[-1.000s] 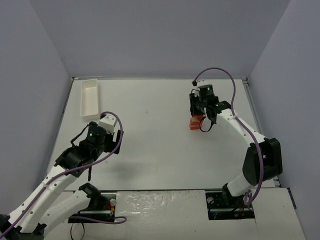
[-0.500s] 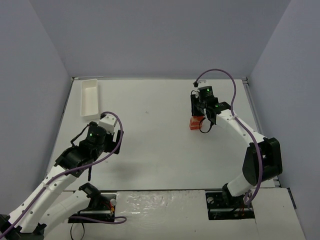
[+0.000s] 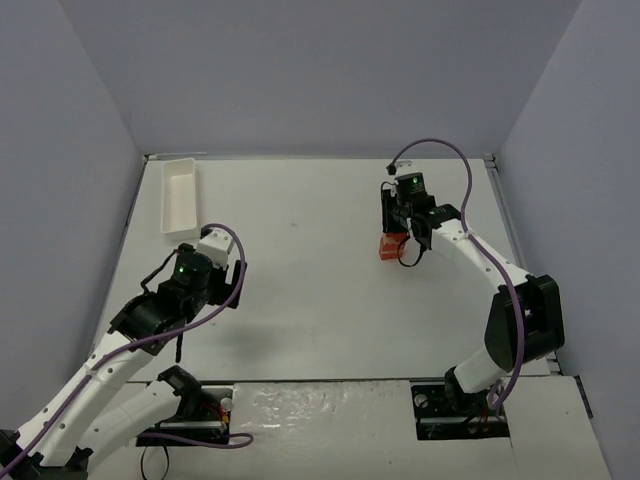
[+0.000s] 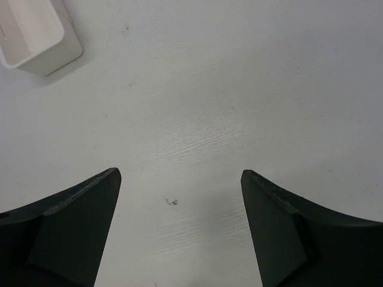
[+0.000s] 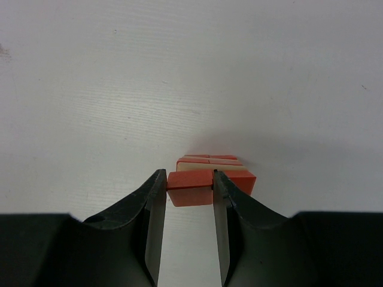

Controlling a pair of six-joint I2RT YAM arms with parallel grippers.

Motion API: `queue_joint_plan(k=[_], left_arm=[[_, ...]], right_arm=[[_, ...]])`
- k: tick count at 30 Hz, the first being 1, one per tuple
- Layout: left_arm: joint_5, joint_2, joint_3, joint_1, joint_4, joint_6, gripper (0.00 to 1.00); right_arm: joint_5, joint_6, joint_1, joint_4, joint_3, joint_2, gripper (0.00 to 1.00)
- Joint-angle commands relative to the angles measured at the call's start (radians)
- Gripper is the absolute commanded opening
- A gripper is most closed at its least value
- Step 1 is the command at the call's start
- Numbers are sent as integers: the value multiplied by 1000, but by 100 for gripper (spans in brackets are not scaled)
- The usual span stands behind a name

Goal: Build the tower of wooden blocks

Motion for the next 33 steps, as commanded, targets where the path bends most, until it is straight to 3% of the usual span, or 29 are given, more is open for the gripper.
queue_joint_plan(k=[1,33], left_arm=[[7,3,33,8,51,9,79],[11,-4,33,6,52,10,79]], right_arm=[[31,21,10,41,10,-3,5],[88,53,30,50,0,6,8]])
